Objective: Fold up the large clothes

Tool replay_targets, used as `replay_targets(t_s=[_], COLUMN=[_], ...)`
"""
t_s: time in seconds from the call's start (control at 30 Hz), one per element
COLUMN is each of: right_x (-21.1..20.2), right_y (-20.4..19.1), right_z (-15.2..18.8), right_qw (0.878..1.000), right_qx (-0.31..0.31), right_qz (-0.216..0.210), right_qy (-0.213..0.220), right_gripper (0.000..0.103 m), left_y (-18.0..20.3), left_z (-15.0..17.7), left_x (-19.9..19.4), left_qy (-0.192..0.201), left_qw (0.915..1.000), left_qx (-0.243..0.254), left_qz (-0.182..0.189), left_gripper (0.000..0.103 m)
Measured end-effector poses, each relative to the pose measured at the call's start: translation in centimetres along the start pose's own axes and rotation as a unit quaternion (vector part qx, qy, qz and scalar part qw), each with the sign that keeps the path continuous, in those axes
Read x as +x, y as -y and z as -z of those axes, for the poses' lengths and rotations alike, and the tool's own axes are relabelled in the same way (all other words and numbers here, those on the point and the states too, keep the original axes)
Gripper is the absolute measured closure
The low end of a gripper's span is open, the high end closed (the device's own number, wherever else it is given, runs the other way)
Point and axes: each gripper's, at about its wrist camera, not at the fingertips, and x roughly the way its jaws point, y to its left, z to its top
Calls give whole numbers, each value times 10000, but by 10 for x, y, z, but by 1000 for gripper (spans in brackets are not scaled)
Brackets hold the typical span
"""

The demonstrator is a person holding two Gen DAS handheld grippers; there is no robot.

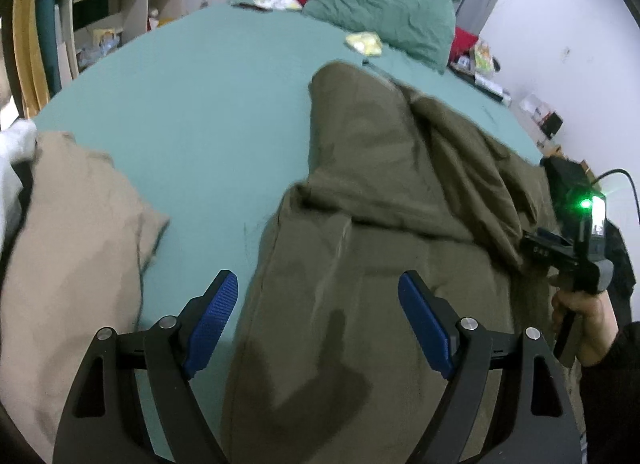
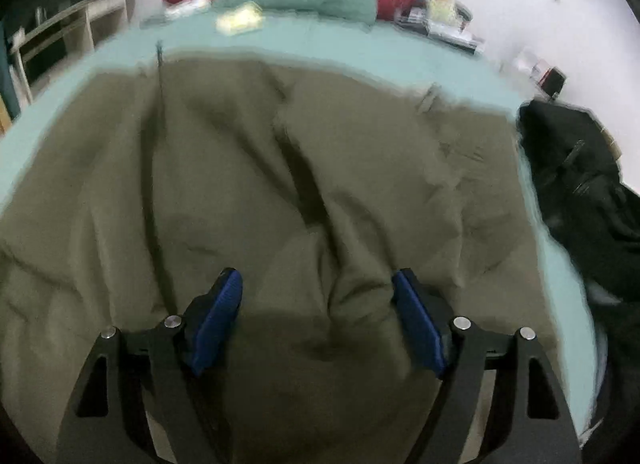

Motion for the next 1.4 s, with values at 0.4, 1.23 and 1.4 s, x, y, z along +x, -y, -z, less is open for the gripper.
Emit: replay_targets(t_s=[0.4,1.23,1.4], right_x=[-74,-150,-151], right_y=[61,217,205], right_z=[45,298,304], right_qw=[9974,9831,9874], right_qx=[-255,1401,1207], right_qz=[-400,-1137,-1002], right_qy=[541,-312,-187], right_gripper=[23,23,42], left_y=[0,-9,16], left_z=[42,187,214], left_x=[-29,-90,-84], left_qy=[104,-478,-612], left_qw=[9998,9956,9892], left_qx=[150,34,716], left_qz=[54,-804,-1123], left_gripper=[17,17,17])
